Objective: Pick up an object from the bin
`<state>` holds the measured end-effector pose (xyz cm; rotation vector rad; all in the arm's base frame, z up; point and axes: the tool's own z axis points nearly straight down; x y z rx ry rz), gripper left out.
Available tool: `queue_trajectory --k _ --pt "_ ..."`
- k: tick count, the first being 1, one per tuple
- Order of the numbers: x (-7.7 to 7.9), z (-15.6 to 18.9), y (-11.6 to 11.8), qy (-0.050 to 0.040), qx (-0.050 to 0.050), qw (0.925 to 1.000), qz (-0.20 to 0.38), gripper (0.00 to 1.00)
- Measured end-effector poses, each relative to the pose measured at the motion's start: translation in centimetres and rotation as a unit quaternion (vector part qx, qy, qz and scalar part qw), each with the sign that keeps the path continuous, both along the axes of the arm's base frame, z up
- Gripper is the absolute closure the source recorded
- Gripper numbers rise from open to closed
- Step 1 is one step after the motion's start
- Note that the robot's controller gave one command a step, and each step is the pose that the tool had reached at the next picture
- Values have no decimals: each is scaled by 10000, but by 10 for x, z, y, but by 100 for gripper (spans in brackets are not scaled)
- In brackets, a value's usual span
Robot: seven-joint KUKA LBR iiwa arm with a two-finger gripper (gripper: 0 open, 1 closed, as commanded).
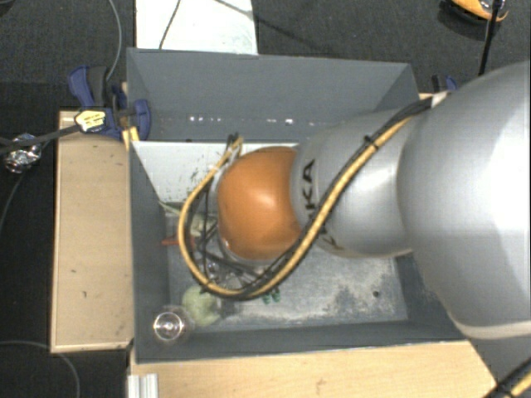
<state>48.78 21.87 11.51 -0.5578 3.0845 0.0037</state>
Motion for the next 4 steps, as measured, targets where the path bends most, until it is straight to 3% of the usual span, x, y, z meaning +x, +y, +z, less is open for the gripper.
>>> queue_trajectory --k 1,2,3,4 --pt "8 12 -2 -86 40 9999 -97 100" --pt "3 45 -1 17 -5 9999 -113 100" --pt "19 32 3 -129 63 9997 -190 100" --pt "10 37 2 29 -7 9999 -124 100"
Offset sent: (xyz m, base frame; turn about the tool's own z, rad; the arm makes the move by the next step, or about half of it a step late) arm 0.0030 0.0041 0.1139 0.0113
